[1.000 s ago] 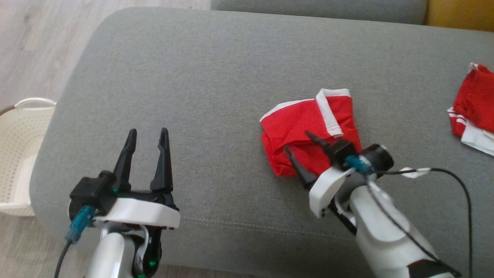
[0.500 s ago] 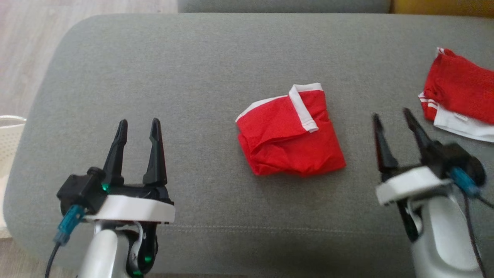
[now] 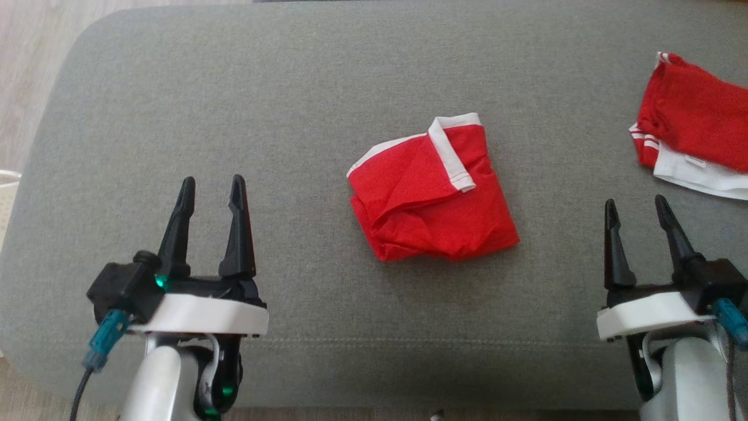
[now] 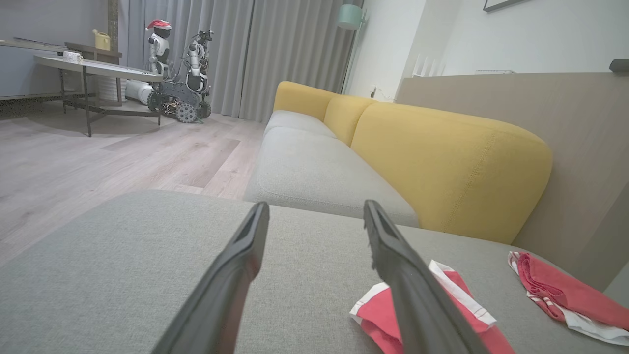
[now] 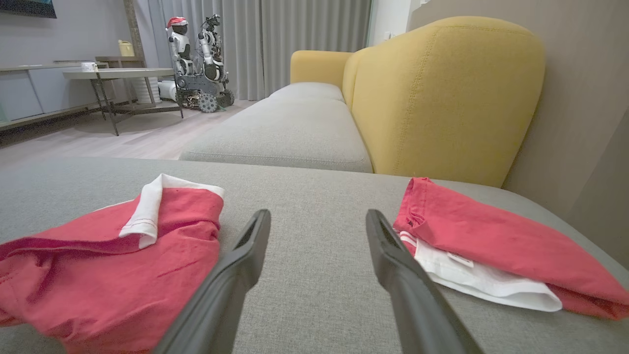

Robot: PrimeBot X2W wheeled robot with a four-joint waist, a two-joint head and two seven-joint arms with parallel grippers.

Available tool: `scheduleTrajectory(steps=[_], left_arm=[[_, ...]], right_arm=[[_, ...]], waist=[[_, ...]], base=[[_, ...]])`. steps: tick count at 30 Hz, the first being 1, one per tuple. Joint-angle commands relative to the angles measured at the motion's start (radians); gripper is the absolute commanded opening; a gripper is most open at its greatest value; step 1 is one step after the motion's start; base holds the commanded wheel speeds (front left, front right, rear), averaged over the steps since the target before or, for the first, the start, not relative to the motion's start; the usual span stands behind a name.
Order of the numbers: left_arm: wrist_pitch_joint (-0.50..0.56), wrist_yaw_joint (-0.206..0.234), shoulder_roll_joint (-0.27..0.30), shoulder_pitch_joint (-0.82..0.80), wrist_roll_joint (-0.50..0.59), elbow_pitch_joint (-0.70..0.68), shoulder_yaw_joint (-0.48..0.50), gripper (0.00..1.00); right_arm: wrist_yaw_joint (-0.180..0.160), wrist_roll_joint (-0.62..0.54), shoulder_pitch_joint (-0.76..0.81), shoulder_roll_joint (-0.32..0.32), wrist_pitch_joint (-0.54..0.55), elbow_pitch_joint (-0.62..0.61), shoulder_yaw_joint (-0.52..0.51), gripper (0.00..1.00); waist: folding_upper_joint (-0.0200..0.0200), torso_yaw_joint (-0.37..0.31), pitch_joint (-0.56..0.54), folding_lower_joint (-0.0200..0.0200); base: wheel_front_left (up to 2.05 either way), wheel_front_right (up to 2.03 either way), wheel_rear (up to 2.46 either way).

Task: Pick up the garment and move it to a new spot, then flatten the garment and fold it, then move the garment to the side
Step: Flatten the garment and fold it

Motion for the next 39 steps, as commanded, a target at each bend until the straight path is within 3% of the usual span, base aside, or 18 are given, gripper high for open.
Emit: scheduleTrajectory(steps=[1,8,18,26,39], left_arm=[[-0.012,0.0,0.007,-0.045,0.0,-0.031,0.024,1.0],[-0.012,-0.004,0.007,-0.059,-0.008,-0.026,0.005,1.0],[-0.012,-0.004,0.007,-0.077,-0.007,-0.016,-0.026,1.0],[-0.012,-0.005,0.007,-0.084,-0.008,-0.011,-0.027,1.0],[-0.012,-0.003,0.007,-0.077,-0.021,-0.001,-0.056,1.0]], right_arm=[[0.003,-0.004,-0.034,0.003,-0.01,-0.03,0.04,0.0],[0.003,-0.006,-0.11,0.003,0.0,0.044,0.12,0.0],[0.003,-0.007,-0.255,-0.016,0.01,0.309,0.182,0.0],[0.003,-0.018,-0.323,-0.022,0.0,0.472,0.19,0.0],[0.003,0.0,-0.396,-0.004,-0.011,0.473,0.266,0.0]], waist=[[-0.0001,0.01,0.008,0.0],[-0.0001,0.05,0.044,0.0],[-0.0001,0.146,0.1,0.0],[-0.0001,0.184,0.104,0.0],[-0.0001,0.237,0.091,0.0]], base=[[0.0,0.0,0.0],[0.0,0.0,0.0],[0.0,0.0,0.0],[0.0,0.0,0.0],[0.0,0.0,0.0]])
